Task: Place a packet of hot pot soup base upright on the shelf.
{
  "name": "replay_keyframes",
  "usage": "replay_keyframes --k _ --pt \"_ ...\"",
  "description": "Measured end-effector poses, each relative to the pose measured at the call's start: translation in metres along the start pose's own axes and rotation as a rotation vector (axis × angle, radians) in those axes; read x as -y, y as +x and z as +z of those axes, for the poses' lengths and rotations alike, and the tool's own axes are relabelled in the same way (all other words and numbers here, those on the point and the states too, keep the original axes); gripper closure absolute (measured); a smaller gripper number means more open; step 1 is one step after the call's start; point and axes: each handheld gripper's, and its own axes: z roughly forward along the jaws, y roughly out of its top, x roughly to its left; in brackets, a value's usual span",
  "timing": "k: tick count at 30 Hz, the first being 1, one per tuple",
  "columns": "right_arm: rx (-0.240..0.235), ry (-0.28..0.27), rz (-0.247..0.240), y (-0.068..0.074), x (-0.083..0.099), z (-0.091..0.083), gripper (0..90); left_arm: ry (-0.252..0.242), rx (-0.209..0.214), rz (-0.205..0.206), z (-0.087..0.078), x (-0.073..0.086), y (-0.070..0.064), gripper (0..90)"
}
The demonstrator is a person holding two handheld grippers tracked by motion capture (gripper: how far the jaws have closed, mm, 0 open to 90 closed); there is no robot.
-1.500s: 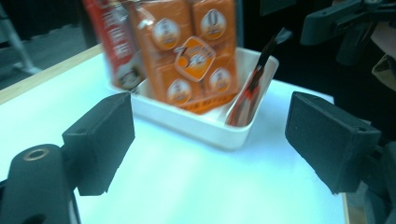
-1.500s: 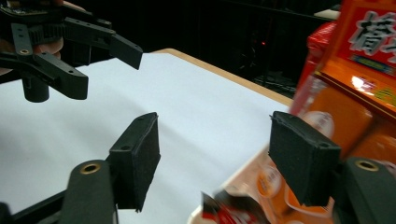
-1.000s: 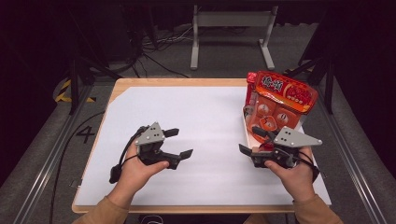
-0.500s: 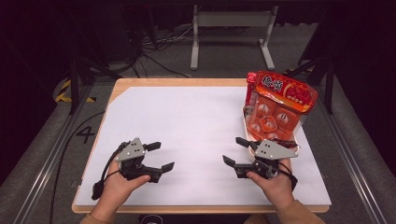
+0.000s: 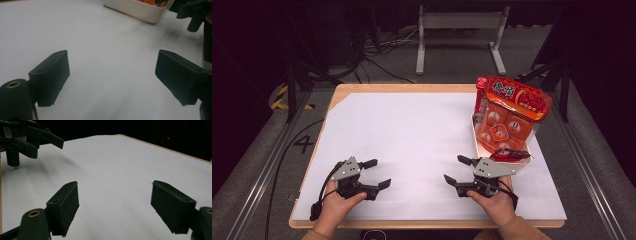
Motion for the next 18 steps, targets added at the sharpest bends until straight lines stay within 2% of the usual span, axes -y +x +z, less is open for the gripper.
replay_keyframes --k 2,4,5,6,8,11,15,18 --pt "0.001 0.014 -0.003 -0.001 0.005 0.003 22.9 0.011 0.001 0.0 0.002 0.006 0.004 13.6" --pt "0.011 0.041 -0.002 -0.004 0.013 0.007 22.6 -0.012 0.006 -0.039 -0.002 0.007 0.008 13.1" --pt "0.011 0.041 -0.002 -0.004 0.013 0.007 22.6 -0.012 0.006 -0.039 -0.002 0.007 0.008 12.7" --pt "0.013 0.05 -0.003 -0.004 0.015 0.008 22.4 -0.022 -0.002 -0.038 -0.003 0.008 0.008 12.7" --pt "0.014 0.06 -0.005 -0.005 0.018 0.01 21.9 0.001 -0.019 -0.012 -0.004 0.007 0.007 12.3" --pt "0.017 0.07 0.008 -0.006 0.02 0.011 21.5 0.008 -0.022 -0.004 -0.003 0.007 0.005 12.6" --pt "0.018 0.061 0.013 -0.007 0.02 0.01 21.2 0.01 -0.027 -0.009 -0.007 0.004 0.005 12.8" --pt "0.017 0.055 0.016 -0.008 0.019 0.009 21.2 0.024 -0.035 0.004 -0.01 0.003 0.003 13.2"
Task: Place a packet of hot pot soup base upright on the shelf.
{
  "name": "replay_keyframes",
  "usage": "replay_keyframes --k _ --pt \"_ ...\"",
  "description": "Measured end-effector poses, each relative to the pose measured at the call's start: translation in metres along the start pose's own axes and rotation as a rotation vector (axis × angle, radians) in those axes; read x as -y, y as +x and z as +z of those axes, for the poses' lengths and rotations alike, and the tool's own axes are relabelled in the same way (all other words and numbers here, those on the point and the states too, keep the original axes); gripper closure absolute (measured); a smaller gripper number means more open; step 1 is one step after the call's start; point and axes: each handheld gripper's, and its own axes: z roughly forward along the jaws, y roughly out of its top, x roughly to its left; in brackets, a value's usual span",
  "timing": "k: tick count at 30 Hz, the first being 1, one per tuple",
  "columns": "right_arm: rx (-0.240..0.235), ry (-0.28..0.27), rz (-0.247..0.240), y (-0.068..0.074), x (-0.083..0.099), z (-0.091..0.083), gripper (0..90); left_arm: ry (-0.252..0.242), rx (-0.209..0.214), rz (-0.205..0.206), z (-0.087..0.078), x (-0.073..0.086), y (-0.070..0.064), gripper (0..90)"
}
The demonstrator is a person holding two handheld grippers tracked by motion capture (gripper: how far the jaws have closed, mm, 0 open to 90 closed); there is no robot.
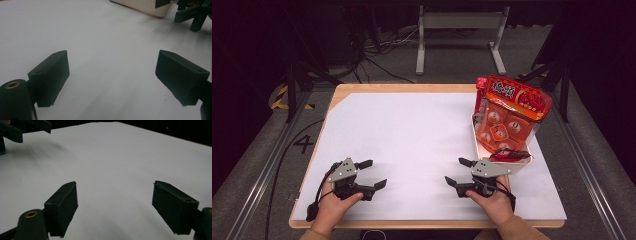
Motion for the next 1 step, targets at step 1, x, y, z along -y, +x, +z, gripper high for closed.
replay_keyframes --k 1 --pt "-0.001 -0.001 -0.001 0.0001 -0.0004 -0.0003 21.2 0.005 0.001 0.005 -0.0007 -0.0002 -0.0003 13.2"
